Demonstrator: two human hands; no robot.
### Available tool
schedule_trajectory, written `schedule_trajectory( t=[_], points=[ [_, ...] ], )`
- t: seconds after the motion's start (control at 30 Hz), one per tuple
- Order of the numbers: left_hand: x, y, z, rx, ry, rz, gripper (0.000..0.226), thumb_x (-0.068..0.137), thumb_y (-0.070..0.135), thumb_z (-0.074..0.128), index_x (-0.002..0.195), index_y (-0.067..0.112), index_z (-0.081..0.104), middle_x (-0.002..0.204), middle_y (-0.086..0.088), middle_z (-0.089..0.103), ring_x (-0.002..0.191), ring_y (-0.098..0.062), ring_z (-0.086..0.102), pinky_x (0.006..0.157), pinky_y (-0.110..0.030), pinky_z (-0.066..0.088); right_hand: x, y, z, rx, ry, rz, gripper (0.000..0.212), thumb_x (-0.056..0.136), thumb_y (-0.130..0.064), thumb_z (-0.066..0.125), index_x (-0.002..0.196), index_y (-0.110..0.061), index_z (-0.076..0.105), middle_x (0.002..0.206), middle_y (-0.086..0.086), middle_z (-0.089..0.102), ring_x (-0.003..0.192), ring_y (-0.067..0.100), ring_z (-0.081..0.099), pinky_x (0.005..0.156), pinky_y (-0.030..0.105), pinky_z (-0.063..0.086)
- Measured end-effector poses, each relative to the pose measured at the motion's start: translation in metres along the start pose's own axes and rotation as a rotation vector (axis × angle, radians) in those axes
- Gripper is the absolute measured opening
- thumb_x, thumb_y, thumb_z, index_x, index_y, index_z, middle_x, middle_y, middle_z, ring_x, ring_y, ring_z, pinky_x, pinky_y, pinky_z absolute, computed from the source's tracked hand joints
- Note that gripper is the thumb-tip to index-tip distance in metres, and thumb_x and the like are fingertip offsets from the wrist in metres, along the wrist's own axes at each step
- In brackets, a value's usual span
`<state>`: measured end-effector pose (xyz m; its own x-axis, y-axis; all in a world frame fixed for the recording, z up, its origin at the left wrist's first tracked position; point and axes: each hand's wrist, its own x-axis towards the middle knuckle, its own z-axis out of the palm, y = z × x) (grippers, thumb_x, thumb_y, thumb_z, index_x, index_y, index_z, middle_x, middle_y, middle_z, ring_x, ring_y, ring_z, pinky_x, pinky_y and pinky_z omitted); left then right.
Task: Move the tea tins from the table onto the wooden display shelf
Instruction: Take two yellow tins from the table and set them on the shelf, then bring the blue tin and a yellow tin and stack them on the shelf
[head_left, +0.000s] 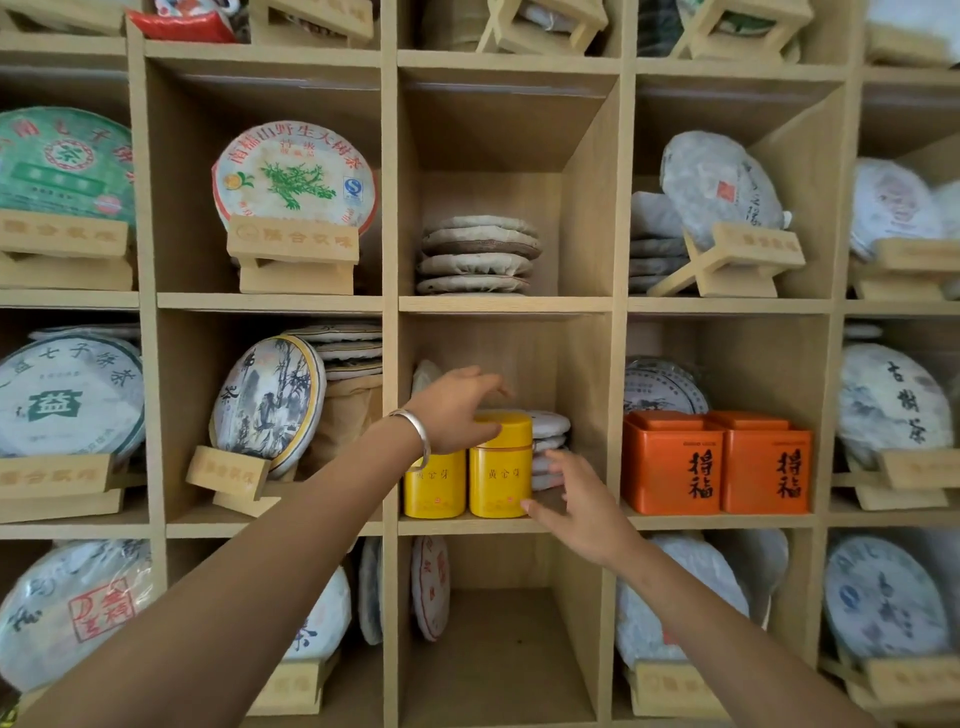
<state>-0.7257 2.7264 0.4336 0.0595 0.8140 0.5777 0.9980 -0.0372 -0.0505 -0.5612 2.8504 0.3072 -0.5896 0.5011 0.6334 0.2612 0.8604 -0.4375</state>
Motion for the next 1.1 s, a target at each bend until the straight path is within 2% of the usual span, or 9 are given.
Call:
schedule_trajectory(
  t=[0.17,0.27,0.37,0.5,0.57,0.7,0.83,0.93,1.1],
  points=[
    [0.006,0.046,0.002,-0.075,-0.008,0.173,0.034,0.082,0.023,0.064,0.115,0.015,0.061,0.112,-0.007,0.063,0.106,-0.024,0.057,0.087,-0.033,0.044,-0.021,-0.007,-0.041,-0.155,-0.004,-0.062,0.063,0.087,-0.039,0.066,0.139,-0.015,0.039,0.124,0.003,0.047,0.113,0.016,0.051,0.092,0.025,0.042],
    [0.006,0.071,0.021,-0.032,-0.040,0.278,0.033,0.082,0.027,0.062,0.114,0.017,0.057,0.112,-0.005,0.061,0.104,-0.025,0.057,0.083,-0.037,0.048,-0.042,-0.011,-0.068,-0.268,0.009,-0.025,0.058,0.087,-0.033,0.067,0.135,-0.011,0.043,0.123,0.007,0.049,0.114,0.020,0.050,0.091,0.027,0.041],
    [0.008,0.097,0.050,0.032,-0.054,0.368,0.037,0.081,0.032,0.059,0.117,0.023,0.054,0.115,-0.004,0.060,0.106,-0.026,0.056,0.081,-0.034,0.048,-0.084,-0.010,-0.096,-0.400,0.015,0.079,0.060,0.088,-0.033,0.065,0.137,-0.009,0.040,0.128,0.011,0.048,0.117,0.024,0.048,0.094,0.034,0.042],
    [0.005,0.160,0.087,-0.082,-0.117,0.479,0.037,0.082,0.035,0.059,0.118,0.023,0.055,0.115,-0.005,0.060,0.108,-0.027,0.057,0.085,-0.037,0.048,-0.170,-0.006,-0.149,-0.606,-0.019,0.305,0.064,0.088,-0.036,0.064,0.139,-0.007,0.037,0.131,0.015,0.047,0.118,0.029,0.048,0.088,0.033,0.039],
    [0.001,0.209,0.102,-0.195,-0.160,0.570,0.034,0.082,0.031,0.061,0.115,0.021,0.058,0.113,-0.005,0.063,0.102,-0.027,0.060,0.081,-0.037,0.050,-0.222,-0.008,-0.186,-0.693,-0.027,0.474,0.062,0.089,-0.040,0.063,0.137,-0.009,0.039,0.130,0.015,0.048,0.114,0.031,0.051,0.082,0.032,0.039],
    [-0.012,0.327,0.115,-0.276,-0.224,0.742,0.036,0.084,0.032,0.060,0.118,0.023,0.055,0.116,-0.007,0.060,0.104,-0.029,0.058,0.080,-0.035,0.049,-0.335,-0.036,-0.265,-0.803,0.039,0.764,0.059,0.086,-0.040,0.066,0.131,-0.008,0.044,0.126,0.016,0.050,0.114,0.033,0.051,0.092,0.039,0.045],
    [-0.041,0.449,0.099,-0.335,-0.248,0.938,0.039,0.085,0.033,0.060,0.121,0.018,0.053,0.113,-0.009,0.060,0.101,-0.029,0.059,0.073,-0.032,0.047,-0.443,-0.096,-0.332,-0.938,0.136,1.008,0.061,0.073,-0.047,0.067,0.118,-0.010,0.049,0.116,0.015,0.051,0.106,0.033,0.052,0.087,0.041,0.047],
    [-0.078,0.536,0.074,-0.415,-0.266,1.045,0.041,0.083,0.034,0.061,0.122,0.022,0.054,0.116,-0.005,0.060,0.102,-0.024,0.058,0.077,-0.031,0.048,-0.527,-0.151,-0.382,-1.029,0.213,1.136,0.054,0.082,-0.039,0.069,0.122,-0.009,0.050,0.119,0.014,0.052,0.107,0.031,0.054,0.090,0.038,0.046],
    [-0.146,0.668,0.028,-0.505,-0.294,1.250,0.045,0.079,0.031,0.066,0.122,0.022,0.054,0.119,-0.002,0.060,0.107,-0.024,0.057,0.083,-0.030,0.047,-0.662,-0.244,-0.447,-1.108,0.344,1.335,0.054,0.082,-0.036,0.073,0.123,-0.009,0.052,0.115,0.016,0.055,0.107,0.031,0.056,0.093,0.036,0.045]
  ],
)
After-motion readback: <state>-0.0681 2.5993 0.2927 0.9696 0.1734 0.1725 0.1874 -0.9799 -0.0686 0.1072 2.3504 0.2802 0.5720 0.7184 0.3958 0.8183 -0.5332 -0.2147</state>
